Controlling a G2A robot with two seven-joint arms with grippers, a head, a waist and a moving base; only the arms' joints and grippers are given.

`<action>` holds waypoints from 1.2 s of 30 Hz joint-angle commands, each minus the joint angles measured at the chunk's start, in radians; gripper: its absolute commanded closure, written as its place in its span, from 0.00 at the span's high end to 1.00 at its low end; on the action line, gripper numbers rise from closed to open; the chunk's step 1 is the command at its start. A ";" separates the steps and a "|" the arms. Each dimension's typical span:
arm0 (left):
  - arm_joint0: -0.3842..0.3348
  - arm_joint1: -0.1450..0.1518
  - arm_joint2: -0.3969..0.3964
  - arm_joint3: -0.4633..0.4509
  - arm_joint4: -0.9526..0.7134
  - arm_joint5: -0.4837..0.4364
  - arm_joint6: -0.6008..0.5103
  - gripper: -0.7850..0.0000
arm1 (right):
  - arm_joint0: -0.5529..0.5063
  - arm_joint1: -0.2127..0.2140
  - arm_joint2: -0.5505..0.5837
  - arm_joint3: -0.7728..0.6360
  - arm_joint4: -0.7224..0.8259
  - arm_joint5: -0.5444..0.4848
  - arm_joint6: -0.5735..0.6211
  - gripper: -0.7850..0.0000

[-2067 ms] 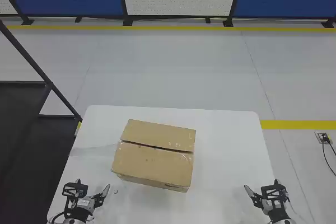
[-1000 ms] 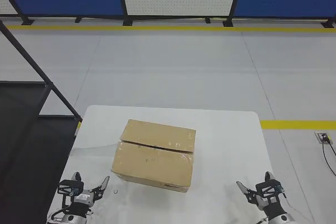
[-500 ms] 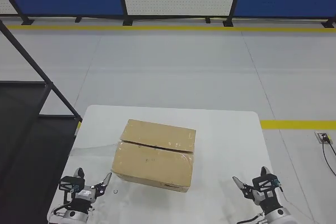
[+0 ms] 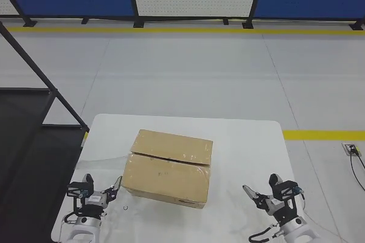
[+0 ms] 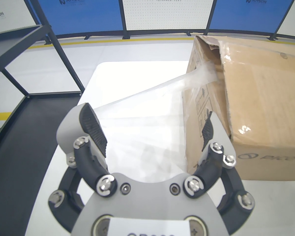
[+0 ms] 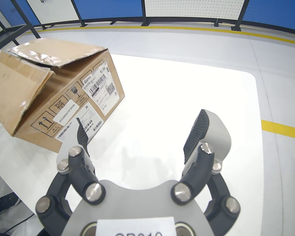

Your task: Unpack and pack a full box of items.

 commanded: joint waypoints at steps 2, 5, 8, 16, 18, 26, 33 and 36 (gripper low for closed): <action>0.001 0.000 0.000 0.000 0.001 -0.001 -0.001 1.00 | 0.001 0.000 0.000 0.000 -0.005 0.001 0.002 1.00; 0.001 0.000 0.000 0.000 0.001 -0.001 -0.001 1.00 | 0.001 0.000 0.000 0.000 -0.005 0.001 0.002 1.00; 0.000 0.000 -0.001 0.000 0.000 0.001 -0.002 1.00 | 0.001 0.000 0.000 0.000 -0.005 0.001 0.002 1.00; -0.043 -0.008 0.016 0.019 -0.021 -0.001 -0.015 0.00 | 0.023 -0.005 -0.033 0.011 0.030 -0.021 0.003 0.00; -0.055 -0.010 0.020 0.026 -0.030 -0.006 -0.013 0.00 | 0.026 -0.005 -0.034 0.011 0.031 -0.027 0.004 0.00; -0.063 -0.012 0.022 0.033 -0.028 -0.005 -0.012 0.00 | 0.026 -0.005 -0.034 0.009 0.025 -0.022 0.006 0.00; -0.101 -0.019 0.029 0.070 -0.087 -0.023 -0.027 0.00 | 0.029 -0.007 -0.040 0.009 0.032 -0.012 0.004 0.00; -0.138 -0.020 0.044 0.111 -0.061 -0.042 -0.024 0.00 | 0.035 -0.008 -0.047 0.013 0.058 -0.030 -0.001 0.00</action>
